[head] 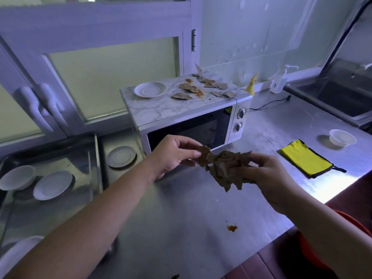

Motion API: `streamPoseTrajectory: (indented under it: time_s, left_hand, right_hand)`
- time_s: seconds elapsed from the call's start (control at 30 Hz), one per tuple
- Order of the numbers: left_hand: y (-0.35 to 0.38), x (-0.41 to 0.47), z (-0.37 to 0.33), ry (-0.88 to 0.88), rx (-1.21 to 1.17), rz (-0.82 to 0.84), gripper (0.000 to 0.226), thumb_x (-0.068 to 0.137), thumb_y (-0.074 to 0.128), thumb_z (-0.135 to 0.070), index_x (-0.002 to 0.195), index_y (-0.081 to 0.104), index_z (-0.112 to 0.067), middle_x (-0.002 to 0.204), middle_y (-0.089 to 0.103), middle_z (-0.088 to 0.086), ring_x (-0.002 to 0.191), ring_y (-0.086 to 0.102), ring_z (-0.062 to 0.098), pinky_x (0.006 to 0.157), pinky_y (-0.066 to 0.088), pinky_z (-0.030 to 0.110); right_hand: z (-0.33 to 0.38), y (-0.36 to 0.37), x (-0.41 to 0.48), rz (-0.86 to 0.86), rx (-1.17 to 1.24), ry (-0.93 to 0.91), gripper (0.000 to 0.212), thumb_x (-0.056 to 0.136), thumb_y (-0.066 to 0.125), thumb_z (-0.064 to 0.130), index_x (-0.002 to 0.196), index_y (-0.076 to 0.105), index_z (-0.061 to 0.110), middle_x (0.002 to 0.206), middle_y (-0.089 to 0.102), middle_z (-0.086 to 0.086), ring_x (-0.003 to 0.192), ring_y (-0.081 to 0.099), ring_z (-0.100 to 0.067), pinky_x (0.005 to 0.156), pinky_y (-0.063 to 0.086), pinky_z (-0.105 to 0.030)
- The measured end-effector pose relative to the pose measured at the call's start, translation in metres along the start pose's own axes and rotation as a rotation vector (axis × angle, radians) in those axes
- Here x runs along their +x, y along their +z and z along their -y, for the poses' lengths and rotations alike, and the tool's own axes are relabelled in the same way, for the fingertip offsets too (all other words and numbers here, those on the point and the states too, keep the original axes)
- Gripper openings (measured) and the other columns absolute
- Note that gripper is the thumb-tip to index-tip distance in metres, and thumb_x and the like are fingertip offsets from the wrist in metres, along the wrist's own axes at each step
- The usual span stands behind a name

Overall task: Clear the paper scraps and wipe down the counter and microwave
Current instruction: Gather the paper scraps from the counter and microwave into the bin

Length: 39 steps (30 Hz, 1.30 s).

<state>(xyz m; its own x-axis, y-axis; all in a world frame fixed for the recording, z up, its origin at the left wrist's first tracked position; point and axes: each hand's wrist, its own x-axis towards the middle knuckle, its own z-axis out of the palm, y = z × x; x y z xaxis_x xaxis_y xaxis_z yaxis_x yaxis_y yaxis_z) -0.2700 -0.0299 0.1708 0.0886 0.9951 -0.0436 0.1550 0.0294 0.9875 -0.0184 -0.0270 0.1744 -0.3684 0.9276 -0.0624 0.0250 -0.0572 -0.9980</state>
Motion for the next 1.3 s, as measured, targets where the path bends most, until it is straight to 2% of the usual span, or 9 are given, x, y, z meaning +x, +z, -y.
streamPoseTrajectory:
  time_s: [0.2,0.43,0.53,0.67,0.77,0.9,1.03,1.17,1.3]
  left_hand:
    - [0.018,-0.008,-0.007,0.004,-0.066,0.034,0.014,0.079,0.080,-0.009,0.091,0.081,-0.015,0.088,0.077,0.008,0.077,0.072,0.015,0.068,0.056,0.024]
    - [0.033,0.027,-0.005,-0.121,-0.130,0.171,0.017,0.086,0.073,-0.011,0.101,0.079,-0.016,0.099,0.076,0.012,0.090,0.073,0.019,0.076,0.056,0.025]
    - [0.048,0.062,-0.008,-0.161,-0.106,0.048,0.019,0.095,0.063,-0.008,0.106,0.076,-0.016,0.102,0.075,0.011,0.094,0.071,0.021,0.084,0.058,0.031]
    - [0.072,0.126,-0.020,-0.116,0.166,-0.275,0.024,0.091,0.065,-0.002,0.098,0.074,-0.023,0.095,0.076,-0.002,0.091,0.071,0.013,0.082,0.058,0.025]
    - [0.091,0.180,-0.031,-0.083,0.217,-0.299,0.024,0.088,0.069,-0.005,0.100,0.073,-0.025,0.099,0.074,-0.004,0.094,0.069,0.009,0.088,0.055,0.025]
    - [0.111,0.253,-0.037,0.004,0.699,-0.422,0.046,0.088,0.071,-0.020,0.132,0.059,-0.025,0.130,0.058,-0.009,0.123,0.053,0.014,0.101,0.039,0.025]
    - [0.120,0.304,-0.037,-0.123,1.055,-0.306,0.079,0.089,0.070,-0.028,0.154,0.028,-0.017,0.161,0.027,0.003,0.147,0.024,0.022,0.116,0.025,0.036]
    - [0.127,0.311,-0.027,-0.099,1.158,-0.309,0.051,0.090,0.063,-0.017,0.139,0.049,-0.018,0.140,0.054,0.002,0.124,0.053,0.026,0.097,0.043,0.035]
    - [0.127,0.303,-0.021,-0.026,1.159,-0.516,0.034,0.090,0.058,-0.003,0.117,0.069,-0.020,0.120,0.068,0.001,0.105,0.064,0.024,0.088,0.053,0.036]
  right_hand:
    - [0.009,0.004,0.020,0.126,0.002,-0.040,0.026,0.074,0.074,-0.011,0.099,0.075,-0.003,0.102,0.071,-0.026,0.081,0.066,-0.032,0.062,0.053,-0.030]
    - [-0.003,-0.037,0.056,0.205,0.042,-0.026,0.018,0.078,0.071,-0.007,0.092,0.078,0.003,0.093,0.070,-0.031,0.074,0.061,-0.042,0.061,0.052,-0.038]
    - [-0.010,-0.071,0.080,0.154,0.112,0.037,0.031,0.069,0.078,0.007,0.099,0.079,0.011,0.095,0.074,-0.022,0.081,0.069,-0.040,0.070,0.058,-0.043]
    - [-0.021,-0.128,0.117,0.053,0.213,0.126,0.039,0.066,0.079,0.013,0.105,0.077,0.011,0.104,0.074,-0.023,0.093,0.069,-0.047,0.086,0.055,-0.055]
    - [-0.031,-0.167,0.142,-0.035,0.219,0.121,0.028,0.073,0.076,0.001,0.097,0.079,0.014,0.095,0.077,-0.016,0.079,0.070,-0.034,0.066,0.059,-0.038]
    - [-0.042,-0.212,0.169,-0.089,0.245,0.097,0.024,0.078,0.072,-0.008,0.087,0.078,0.014,0.081,0.074,-0.016,0.067,0.061,-0.030,0.049,0.049,-0.026]
    - [-0.053,-0.260,0.190,-0.177,0.251,0.087,0.023,0.079,0.072,-0.007,0.099,0.071,0.005,0.092,0.072,-0.022,0.075,0.065,-0.036,0.069,0.052,-0.045]
    - [-0.068,-0.299,0.203,-0.184,0.283,0.120,0.027,0.079,0.072,-0.006,0.106,0.070,-0.002,0.099,0.073,-0.027,0.088,0.070,-0.050,0.081,0.055,-0.060]
    - [-0.081,-0.315,0.210,-0.084,0.421,0.153,0.020,0.076,0.073,-0.001,0.095,0.073,-0.002,0.090,0.072,-0.030,0.069,0.067,-0.049,0.059,0.057,-0.054]
